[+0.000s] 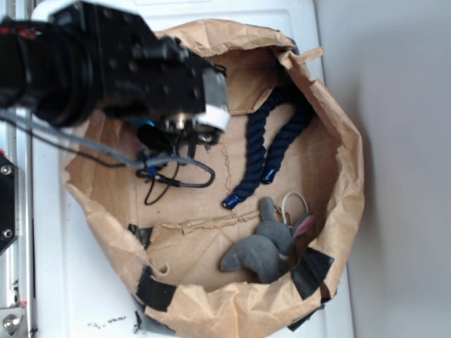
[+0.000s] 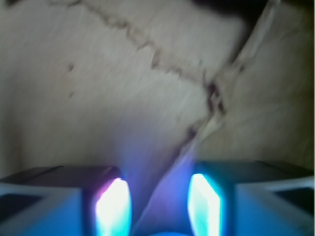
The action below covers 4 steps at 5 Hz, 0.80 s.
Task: Grab the blue ball.
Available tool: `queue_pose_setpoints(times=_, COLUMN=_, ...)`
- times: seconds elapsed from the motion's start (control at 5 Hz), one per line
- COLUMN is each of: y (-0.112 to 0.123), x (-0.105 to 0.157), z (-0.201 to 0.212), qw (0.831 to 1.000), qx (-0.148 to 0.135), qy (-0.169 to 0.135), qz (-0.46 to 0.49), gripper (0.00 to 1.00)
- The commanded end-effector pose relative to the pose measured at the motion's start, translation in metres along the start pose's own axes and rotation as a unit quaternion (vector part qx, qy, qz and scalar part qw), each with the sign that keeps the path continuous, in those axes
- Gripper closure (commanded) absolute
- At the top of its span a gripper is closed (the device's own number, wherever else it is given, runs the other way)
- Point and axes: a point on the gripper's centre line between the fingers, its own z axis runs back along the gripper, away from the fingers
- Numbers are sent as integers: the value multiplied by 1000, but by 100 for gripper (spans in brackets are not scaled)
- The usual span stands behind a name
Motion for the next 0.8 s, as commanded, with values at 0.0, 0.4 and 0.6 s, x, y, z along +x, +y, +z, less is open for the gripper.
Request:
queue_pose_setpoints(times=0.0, y=5, x=-11, z=90, qw=999, qx=-30, qy=-7, qz=19, gripper=0)
queue_pose_setpoints(times=0.4, y=20, x=-19, z=80, qw=1000, qx=0, qy=10, qz=1, gripper=0)
queue_pose_setpoints(times=0.6, y=17, x=-13, z=72, qw=1000, qx=5, qy=8, qz=2, gripper=0)
